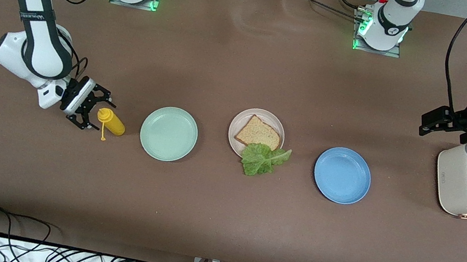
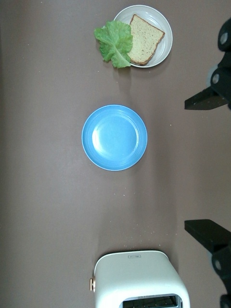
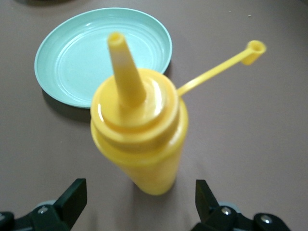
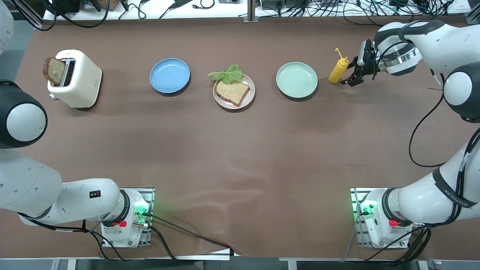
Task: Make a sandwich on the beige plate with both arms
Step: 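Lower the right gripper onto the yellow squeeze bottle and grasp it, then lift the yellow bottle and carry it toward the beige plate, then hold the yellow bottle tilted over the bread with the right gripper, then carry the yellow bottle back beside the light green plate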
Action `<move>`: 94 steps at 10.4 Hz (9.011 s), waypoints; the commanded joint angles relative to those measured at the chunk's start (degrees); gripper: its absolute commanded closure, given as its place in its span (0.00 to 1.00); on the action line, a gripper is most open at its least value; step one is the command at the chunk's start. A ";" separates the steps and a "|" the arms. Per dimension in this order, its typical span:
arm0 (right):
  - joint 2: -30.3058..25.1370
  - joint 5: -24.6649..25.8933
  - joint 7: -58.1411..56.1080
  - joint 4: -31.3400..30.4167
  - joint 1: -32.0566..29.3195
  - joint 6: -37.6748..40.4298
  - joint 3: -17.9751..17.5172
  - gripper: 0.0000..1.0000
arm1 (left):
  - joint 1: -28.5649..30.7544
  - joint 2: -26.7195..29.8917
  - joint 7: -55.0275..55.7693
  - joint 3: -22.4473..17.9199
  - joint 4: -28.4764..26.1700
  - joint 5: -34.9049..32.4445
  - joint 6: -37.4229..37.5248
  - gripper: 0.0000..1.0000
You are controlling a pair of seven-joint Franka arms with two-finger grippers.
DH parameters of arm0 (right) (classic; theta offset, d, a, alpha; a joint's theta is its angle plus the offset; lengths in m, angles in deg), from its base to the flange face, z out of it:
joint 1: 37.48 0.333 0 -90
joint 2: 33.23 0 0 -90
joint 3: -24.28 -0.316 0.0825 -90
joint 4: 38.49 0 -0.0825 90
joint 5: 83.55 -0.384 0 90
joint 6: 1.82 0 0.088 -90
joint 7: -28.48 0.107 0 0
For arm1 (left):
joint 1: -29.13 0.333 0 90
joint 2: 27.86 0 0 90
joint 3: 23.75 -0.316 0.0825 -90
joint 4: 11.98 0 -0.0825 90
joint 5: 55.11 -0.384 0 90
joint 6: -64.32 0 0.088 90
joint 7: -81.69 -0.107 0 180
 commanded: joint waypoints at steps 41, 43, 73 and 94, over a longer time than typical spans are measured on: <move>10.21 63.88 114.02 40.88 37.10 19.98 -2.06 1.00 | -0.53 -1.07 5.63 2.54 0.96 1.51 2.91 0.00; 13.37 63.88 115.27 43.86 39.65 20.86 -0.47 1.00 | -0.71 -1.07 5.46 2.63 0.96 1.60 2.82 0.00; 30.98 66.16 93.30 65.68 46.62 47.32 7.54 1.00 | -2.03 -1.59 5.54 2.37 0.96 1.69 0.63 0.00; -9.73 36.93 28.86 10.68 8.04 14.65 3.23 1.00 | 2.87 -3.97 5.19 1.22 -0.01 0.55 3.94 0.00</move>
